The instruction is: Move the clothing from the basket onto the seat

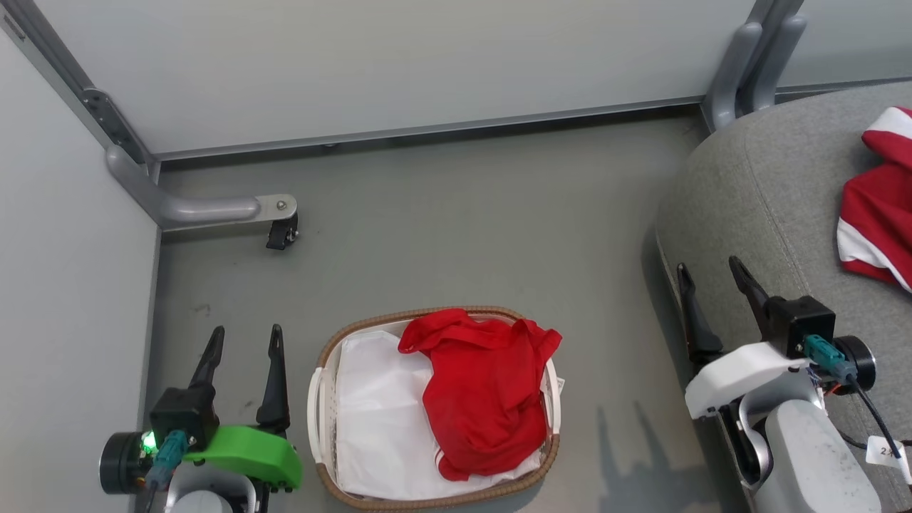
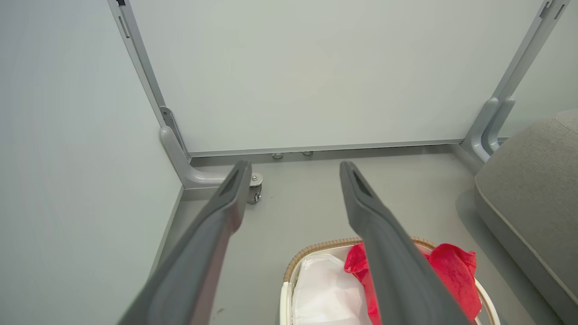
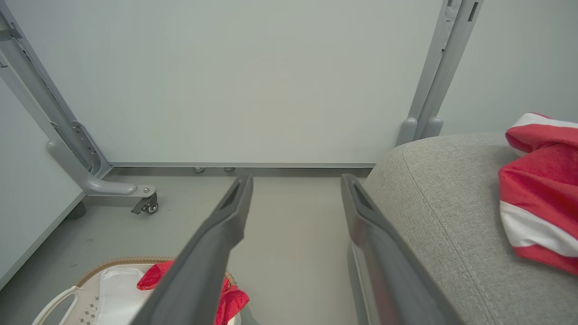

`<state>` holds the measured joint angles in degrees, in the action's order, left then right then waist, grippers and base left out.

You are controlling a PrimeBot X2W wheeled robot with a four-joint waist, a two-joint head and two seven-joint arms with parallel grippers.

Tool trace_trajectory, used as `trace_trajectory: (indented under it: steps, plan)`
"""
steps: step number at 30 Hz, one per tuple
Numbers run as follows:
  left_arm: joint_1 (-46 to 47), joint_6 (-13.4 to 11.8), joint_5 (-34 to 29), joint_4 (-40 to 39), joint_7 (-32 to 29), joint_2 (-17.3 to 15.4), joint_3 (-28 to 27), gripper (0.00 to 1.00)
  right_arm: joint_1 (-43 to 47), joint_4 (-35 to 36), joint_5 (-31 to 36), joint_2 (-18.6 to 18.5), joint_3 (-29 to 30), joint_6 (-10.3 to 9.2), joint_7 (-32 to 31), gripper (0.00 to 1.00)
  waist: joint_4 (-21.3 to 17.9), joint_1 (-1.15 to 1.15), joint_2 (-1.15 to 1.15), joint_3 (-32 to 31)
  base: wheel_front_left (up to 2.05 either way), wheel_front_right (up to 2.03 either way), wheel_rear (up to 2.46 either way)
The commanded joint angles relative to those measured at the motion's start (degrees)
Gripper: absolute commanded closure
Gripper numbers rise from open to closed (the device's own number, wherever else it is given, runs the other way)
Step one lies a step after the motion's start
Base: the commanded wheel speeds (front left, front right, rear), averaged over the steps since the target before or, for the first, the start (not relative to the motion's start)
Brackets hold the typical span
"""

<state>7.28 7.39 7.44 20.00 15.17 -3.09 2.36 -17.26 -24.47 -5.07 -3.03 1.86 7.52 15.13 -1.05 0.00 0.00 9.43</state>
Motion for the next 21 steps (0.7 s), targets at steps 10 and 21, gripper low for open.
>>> trace_trajectory:
  steps: [10,21]
  plan:
    - [-6.9,0.1,1.6,-0.4,0.0,0.1,-1.0,0.00,6.0,-1.3,-0.5,0.0,-0.4,-0.06,0.0,0.00,-0.1,0.00,0.00,-5.4,0.00,0.00,0.00]
    - [-4.6,0.1,3.8,-0.3,0.0,0.1,1.8,0.00,3.5,0.1,-0.5,0.0,-1.4,-0.06,0.0,0.00,-1.9,0.00,0.00,-1.8,0.00,0.00,0.00]
